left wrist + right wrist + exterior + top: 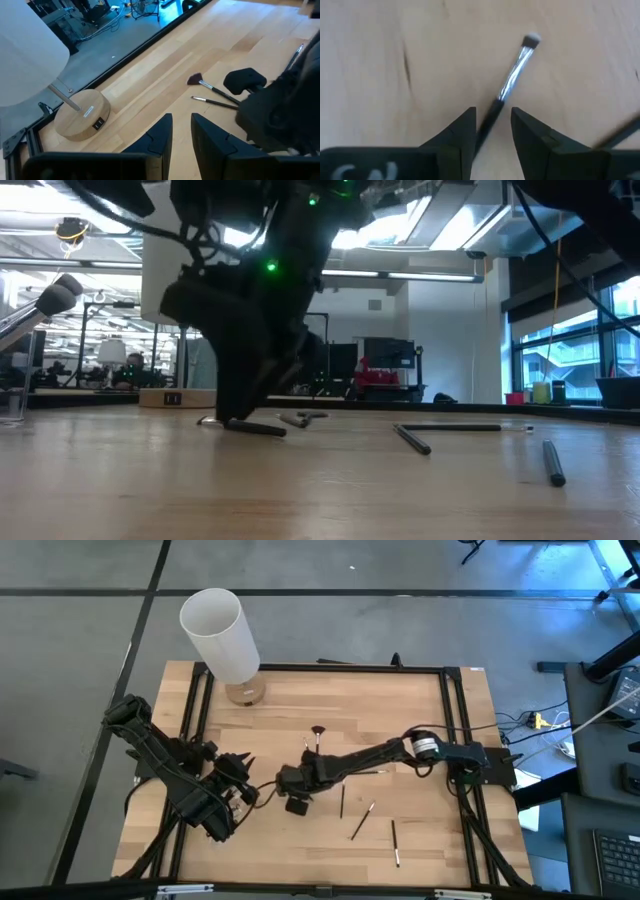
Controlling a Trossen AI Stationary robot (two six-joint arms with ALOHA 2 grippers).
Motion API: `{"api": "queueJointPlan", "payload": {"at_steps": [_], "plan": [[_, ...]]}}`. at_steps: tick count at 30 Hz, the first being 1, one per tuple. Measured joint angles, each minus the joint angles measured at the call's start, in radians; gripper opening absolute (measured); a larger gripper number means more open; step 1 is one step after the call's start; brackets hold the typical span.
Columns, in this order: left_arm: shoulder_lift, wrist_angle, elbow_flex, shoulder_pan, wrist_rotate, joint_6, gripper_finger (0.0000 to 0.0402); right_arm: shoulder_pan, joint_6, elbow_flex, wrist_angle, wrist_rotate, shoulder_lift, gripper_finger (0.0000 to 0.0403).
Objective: Put items in baskets/containers
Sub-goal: Put the black eyeshadow brush into the transparent organizer
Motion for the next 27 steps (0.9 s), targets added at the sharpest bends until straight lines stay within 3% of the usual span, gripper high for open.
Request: {"api": "queueJointPlan", "payload": {"at_steps": [8, 18, 22, 27], "plan": [[0.000, 0.000, 0.000, 0.000, -0.011, 0.000, 0.0066, -0.004, 0.036, -0.066, 0.036, -0.009, -0.006, 0.0114], [0.000, 0.000, 0.000, 0.001, -0.027, -0.031, 0.0066, -0.004, 0.056, -0.114, 0.066, -0.018, -0.008, 0.0018], [0.000, 0.000, 0.000, 0.001, -0.026, -0.034, 0.0066, -0.004, 0.026, -0.087, 0.041, -0.021, -0.006, 0.0019], [0.000, 0.000, 0.000, 0.001, 0.000, -0.038, 0.0066, -0.009, -0.037, -0.078, 0.011, -0.111, -0.040, 0.0042]]}}
